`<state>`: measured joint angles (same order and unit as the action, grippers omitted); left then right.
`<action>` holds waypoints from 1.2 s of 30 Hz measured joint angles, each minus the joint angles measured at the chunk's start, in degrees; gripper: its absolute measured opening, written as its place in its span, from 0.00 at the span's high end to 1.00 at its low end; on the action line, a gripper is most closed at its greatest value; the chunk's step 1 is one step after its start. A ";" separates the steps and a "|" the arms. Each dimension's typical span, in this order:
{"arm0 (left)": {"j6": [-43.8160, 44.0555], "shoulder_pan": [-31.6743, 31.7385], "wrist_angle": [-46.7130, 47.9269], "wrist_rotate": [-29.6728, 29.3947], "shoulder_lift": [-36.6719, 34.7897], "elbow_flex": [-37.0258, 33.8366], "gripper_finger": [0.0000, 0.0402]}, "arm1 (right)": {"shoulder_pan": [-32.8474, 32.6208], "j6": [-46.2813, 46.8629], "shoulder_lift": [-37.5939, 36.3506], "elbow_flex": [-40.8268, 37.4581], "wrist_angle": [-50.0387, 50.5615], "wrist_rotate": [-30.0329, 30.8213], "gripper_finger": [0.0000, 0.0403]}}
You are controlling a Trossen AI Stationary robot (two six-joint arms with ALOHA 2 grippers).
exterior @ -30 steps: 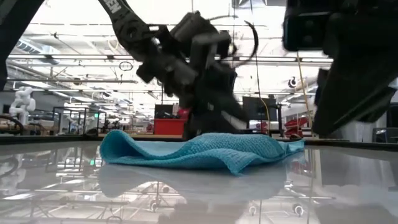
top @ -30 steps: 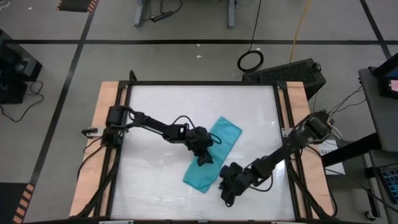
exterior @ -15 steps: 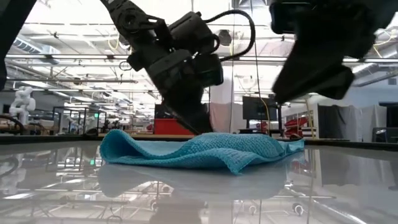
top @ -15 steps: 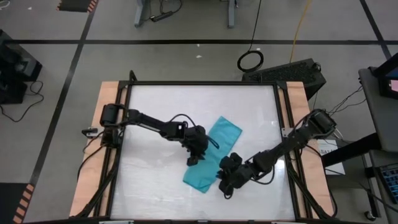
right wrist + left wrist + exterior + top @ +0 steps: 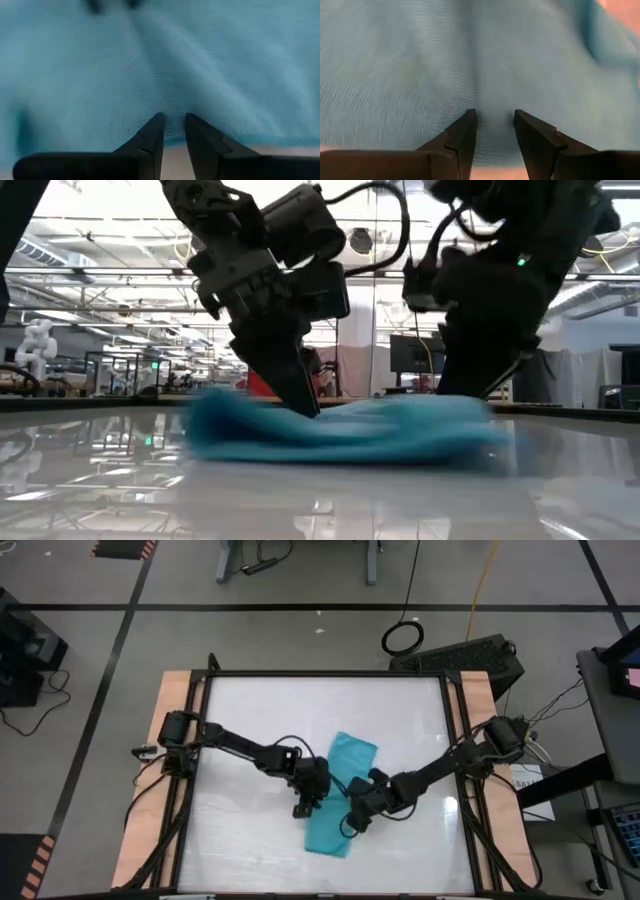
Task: Roll towel
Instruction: Roll the blue microfiber towel
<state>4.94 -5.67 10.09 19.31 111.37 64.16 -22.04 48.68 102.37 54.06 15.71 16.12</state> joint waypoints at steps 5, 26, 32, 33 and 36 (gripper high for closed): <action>4.63 -2.95 -1.26 -6.12 0.00 0.02 0.65 | 4.34 -6.94 -0.10 0.01 3.84 -1.30 0.82; 8.27 7.28 1.71 -7.67 -0.83 0.22 0.65 | 7.91 -13.74 -8.84 -0.17 4.52 -9.91 0.82; 4.94 6.21 2.87 -3.70 -5.16 0.22 0.65 | 5.00 -11.53 -12.16 -0.15 9.15 -8.59 0.82; 3.45 5.90 3.15 -2.86 -5.88 0.22 0.65 | 4.74 -11.19 -12.17 -0.15 9.98 -8.52 0.82; 0.02 4.89 3.02 -1.29 -7.96 0.22 0.65 | 3.91 -10.27 -12.32 -0.15 12.24 -6.83 0.82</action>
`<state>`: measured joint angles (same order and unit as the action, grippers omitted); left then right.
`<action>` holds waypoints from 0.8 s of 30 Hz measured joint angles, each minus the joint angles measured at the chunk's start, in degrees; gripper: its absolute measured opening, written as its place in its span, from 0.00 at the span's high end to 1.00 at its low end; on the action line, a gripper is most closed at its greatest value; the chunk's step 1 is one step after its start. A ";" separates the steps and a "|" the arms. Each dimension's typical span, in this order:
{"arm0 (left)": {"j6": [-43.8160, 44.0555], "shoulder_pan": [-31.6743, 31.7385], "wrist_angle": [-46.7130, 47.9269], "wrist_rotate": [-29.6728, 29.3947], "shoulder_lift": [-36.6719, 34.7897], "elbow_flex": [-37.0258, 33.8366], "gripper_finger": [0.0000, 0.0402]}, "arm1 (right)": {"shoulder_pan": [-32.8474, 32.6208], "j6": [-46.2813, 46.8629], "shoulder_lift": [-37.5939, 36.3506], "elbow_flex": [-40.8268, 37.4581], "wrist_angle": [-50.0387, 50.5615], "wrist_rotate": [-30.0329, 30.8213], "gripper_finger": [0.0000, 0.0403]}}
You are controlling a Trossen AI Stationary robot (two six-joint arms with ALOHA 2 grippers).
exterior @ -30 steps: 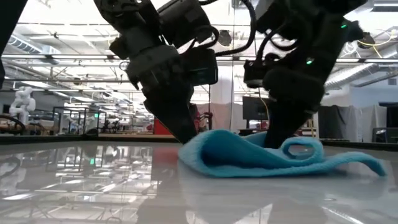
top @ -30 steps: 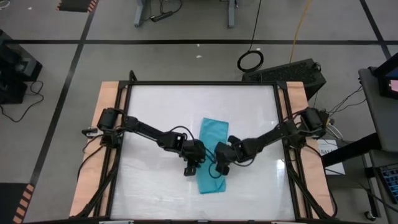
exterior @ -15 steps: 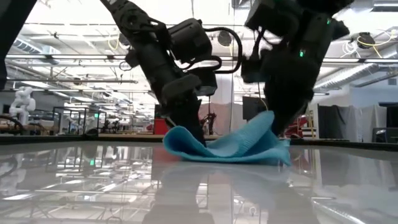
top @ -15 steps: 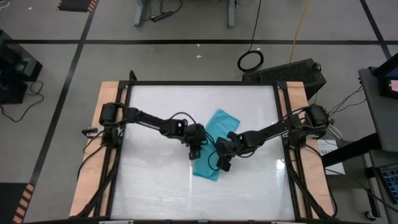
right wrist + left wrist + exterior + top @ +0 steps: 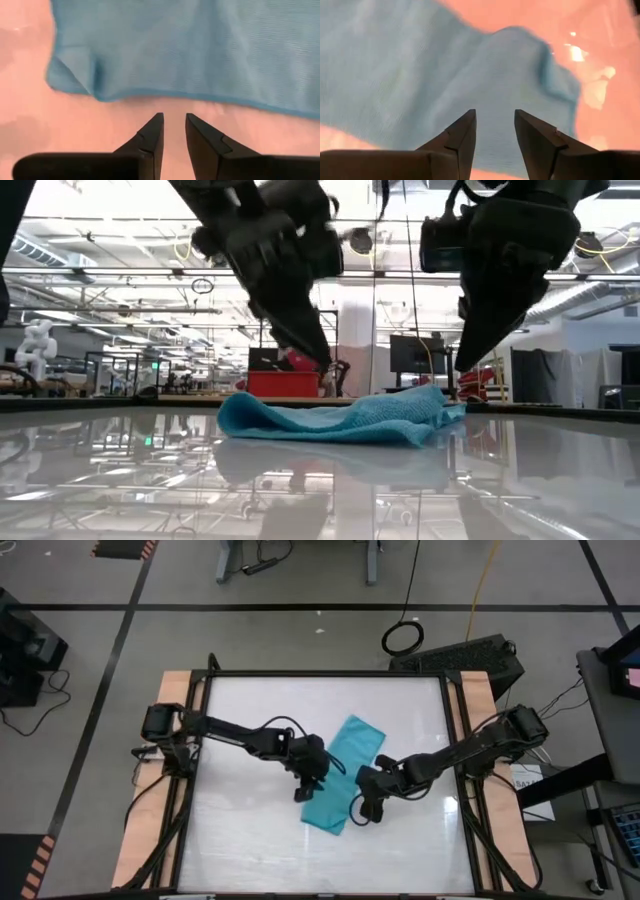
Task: Roll towel
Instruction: Roll the blue microfiber towel
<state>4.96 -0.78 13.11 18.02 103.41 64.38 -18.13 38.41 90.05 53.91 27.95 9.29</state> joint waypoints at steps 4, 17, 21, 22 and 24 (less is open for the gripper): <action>-2.51 -1.68 -0.41 2.33 -0.83 0.07 0.65 | 0.29 1.26 -0.06 0.00 1.31 6.52 0.82; -2.86 -8.19 3.76 5.35 0.50 -0.31 0.65 | 12.07 -2.95 5.06 0.02 -2.95 3.99 0.82; -2.20 -9.73 4.37 3.08 1.07 -1.20 0.65 | 14.66 -3.74 8.30 0.03 -4.50 2.55 0.82; -1.73 -10.24 4.02 2.67 1.11 -1.22 0.65 | 15.22 -4.17 8.97 0.04 -5.37 2.19 0.82; -0.90 -11.09 2.41 1.81 1.78 -1.09 0.65 | 16.44 -5.91 10.33 0.02 -6.44 0.89 0.82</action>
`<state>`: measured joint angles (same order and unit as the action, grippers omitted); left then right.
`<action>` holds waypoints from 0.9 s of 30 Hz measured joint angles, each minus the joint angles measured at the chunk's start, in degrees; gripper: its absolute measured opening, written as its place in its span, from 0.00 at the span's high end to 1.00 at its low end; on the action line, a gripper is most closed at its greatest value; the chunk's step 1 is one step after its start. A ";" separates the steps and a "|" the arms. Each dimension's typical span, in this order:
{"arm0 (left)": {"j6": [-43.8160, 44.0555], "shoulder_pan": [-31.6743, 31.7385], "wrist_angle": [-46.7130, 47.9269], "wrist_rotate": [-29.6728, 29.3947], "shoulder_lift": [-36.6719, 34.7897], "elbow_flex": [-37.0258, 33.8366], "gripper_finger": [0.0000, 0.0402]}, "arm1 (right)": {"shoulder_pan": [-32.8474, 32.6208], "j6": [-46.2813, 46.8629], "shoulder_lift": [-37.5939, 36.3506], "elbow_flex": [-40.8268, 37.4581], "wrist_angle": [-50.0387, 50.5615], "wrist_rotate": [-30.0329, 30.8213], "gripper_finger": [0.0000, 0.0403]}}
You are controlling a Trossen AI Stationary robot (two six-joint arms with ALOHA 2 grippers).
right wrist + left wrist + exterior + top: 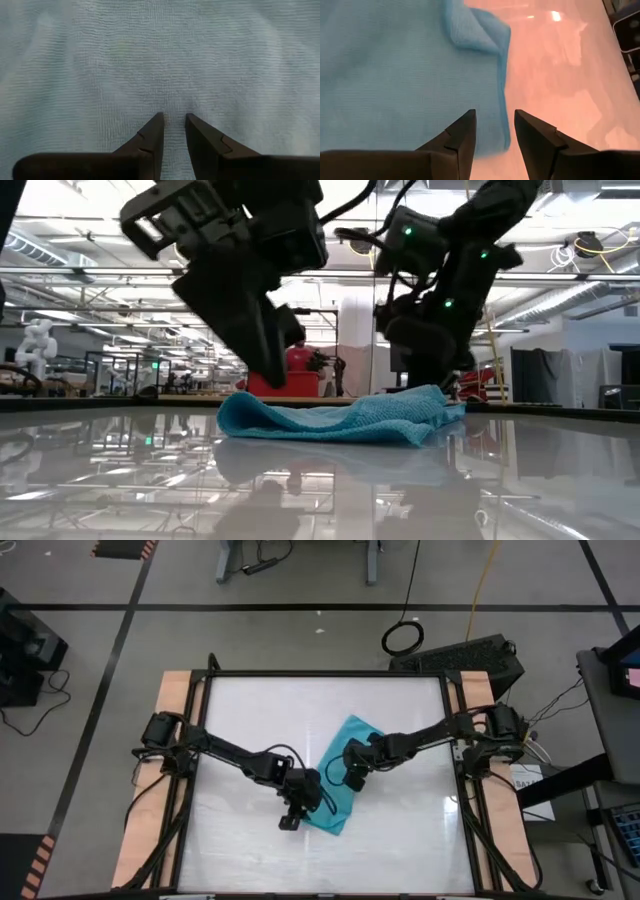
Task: Roll towel
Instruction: Roll the blue microfiber towel
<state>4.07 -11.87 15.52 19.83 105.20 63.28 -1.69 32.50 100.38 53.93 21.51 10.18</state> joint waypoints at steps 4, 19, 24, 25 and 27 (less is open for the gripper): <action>1.54 -2.12 -1.03 -1.18 1.85 -0.07 0.65 | 2.04 -4.08 1.10 0.11 -2.40 -1.74 0.82; 10.51 -6.37 -4.52 -2.13 5.10 0.73 0.65 | 11.05 -17.58 1.49 0.07 -6.44 -9.39 0.82; 13.84 -5.12 -4.72 -3.36 5.08 1.30 0.65 | 11.91 -19.60 0.83 1.11 -5.10 -12.68 0.82; 14.28 -4.68 -4.75 -3.39 5.08 1.49 0.65 | 11.80 -20.31 0.33 1.56 -3.82 -12.83 0.82; 15.05 -3.83 -4.70 -3.40 5.00 2.00 0.65 | 11.21 -21.65 -1.46 3.15 -1.61 -12.68 0.82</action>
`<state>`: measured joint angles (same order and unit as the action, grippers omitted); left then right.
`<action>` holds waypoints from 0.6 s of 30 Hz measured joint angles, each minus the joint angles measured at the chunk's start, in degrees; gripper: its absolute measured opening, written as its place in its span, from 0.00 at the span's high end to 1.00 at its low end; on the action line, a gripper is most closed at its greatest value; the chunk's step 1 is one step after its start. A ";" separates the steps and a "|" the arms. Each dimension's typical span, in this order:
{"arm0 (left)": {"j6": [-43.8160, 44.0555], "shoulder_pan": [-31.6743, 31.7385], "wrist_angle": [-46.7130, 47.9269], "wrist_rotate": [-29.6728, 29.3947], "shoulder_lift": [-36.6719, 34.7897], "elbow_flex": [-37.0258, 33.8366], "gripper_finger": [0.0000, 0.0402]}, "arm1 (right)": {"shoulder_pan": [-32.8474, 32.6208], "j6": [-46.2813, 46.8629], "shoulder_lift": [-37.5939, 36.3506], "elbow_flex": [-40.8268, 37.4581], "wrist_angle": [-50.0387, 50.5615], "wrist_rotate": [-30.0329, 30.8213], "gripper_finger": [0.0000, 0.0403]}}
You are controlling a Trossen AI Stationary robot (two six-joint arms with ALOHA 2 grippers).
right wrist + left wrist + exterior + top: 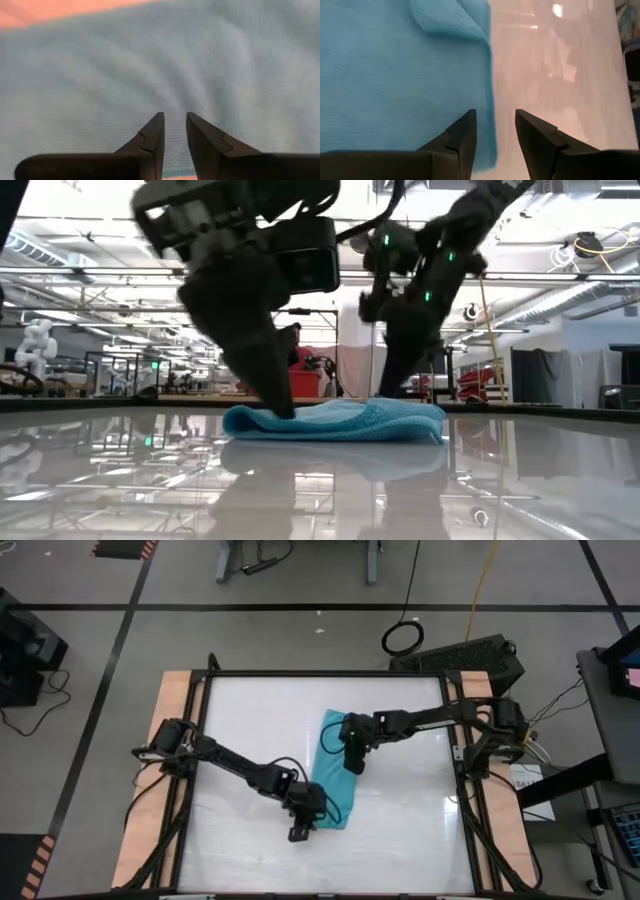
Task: Roll towel
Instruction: Roll the blue microfiber towel
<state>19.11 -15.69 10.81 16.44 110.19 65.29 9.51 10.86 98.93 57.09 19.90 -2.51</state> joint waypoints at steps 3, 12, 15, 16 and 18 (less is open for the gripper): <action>0.09 1.23 0.23 1.51 0.00 1.78 0.65 | -1.34 -1.06 -3.04 1.94 4.07 1.06 0.82; -5.87 3.99 4.64 1.33 -0.66 7.23 0.65 | -10.13 7.99 -10.63 2.42 5.31 -0.22 0.80; -10.42 5.48 8.15 -2.63 -0.63 7.40 0.65 | -14.78 12.32 -10.32 2.42 3.30 -2.35 0.78; -11.75 6.02 9.22 -3.55 -0.63 7.40 0.65 | -16.30 13.54 -9.80 2.42 2.42 -2.33 0.77; -13.89 7.12 9.85 -4.21 -0.63 7.27 0.65 | -19.02 15.81 -8.34 2.42 0.26 -2.30 0.76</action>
<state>5.23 -8.57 20.66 12.23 109.56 72.56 -9.51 26.67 90.59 59.51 20.16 -4.81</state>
